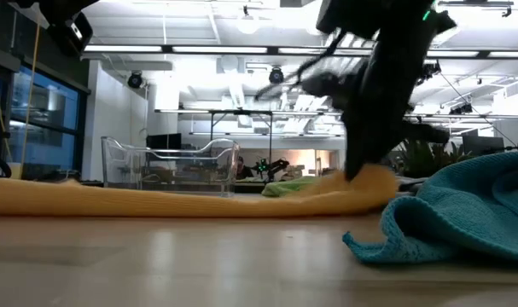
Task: Fold microfiber towels
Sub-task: Fold the orange towel
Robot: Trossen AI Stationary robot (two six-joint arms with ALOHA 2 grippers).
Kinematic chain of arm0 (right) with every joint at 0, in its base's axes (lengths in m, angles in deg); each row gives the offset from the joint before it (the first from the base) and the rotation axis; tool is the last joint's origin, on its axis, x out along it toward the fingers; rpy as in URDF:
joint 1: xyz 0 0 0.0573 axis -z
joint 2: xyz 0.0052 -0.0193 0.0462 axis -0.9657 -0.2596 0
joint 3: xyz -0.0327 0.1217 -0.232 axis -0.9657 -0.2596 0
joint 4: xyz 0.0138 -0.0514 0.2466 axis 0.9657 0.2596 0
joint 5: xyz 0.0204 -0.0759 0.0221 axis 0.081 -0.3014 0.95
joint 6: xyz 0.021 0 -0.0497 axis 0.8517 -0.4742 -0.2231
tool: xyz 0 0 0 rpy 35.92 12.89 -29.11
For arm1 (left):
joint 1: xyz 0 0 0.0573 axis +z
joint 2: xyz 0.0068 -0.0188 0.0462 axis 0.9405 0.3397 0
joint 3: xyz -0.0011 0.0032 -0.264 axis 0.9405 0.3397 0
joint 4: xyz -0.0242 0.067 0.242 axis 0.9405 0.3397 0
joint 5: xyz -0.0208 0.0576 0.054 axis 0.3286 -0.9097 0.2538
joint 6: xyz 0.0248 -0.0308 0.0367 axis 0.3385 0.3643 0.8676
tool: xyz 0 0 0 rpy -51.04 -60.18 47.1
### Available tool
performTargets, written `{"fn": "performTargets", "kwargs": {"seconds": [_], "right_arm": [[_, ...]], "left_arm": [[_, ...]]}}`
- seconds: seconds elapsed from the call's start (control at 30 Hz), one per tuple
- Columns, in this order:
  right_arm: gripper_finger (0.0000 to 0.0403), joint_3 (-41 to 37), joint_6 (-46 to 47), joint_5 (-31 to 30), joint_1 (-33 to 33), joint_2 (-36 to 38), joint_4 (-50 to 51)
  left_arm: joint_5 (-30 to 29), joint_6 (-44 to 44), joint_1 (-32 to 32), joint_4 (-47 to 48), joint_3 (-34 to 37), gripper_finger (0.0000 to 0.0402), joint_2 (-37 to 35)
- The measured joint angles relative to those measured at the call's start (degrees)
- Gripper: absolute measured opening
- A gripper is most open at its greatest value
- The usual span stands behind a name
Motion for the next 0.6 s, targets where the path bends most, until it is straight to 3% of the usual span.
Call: {"fn": "performTargets", "kwargs": {"seconds": [0.3, 0.43, 0.6], "right_arm": [[0.0, 0.0, -3.9, -1.5, -0.7, 9.1, 4.4], [0.0, 0.2, -4.2, -0.9, -0.8, 8.6, -1.6], [0.0, 0.3, -4.9, -0.5, -1.2, 4.3, -17.3]], "left_arm": [[-0.3, 0.0, 0.0, -0.1, 0.0, 0.0141, 0.0], [-1.2, 0.0, 0.0, -0.1, 0.0, 0.0141, 0.0], [-1.6, -0.1, 0.0, -0.5, 0.0, 0.0141, 0.0]]}}
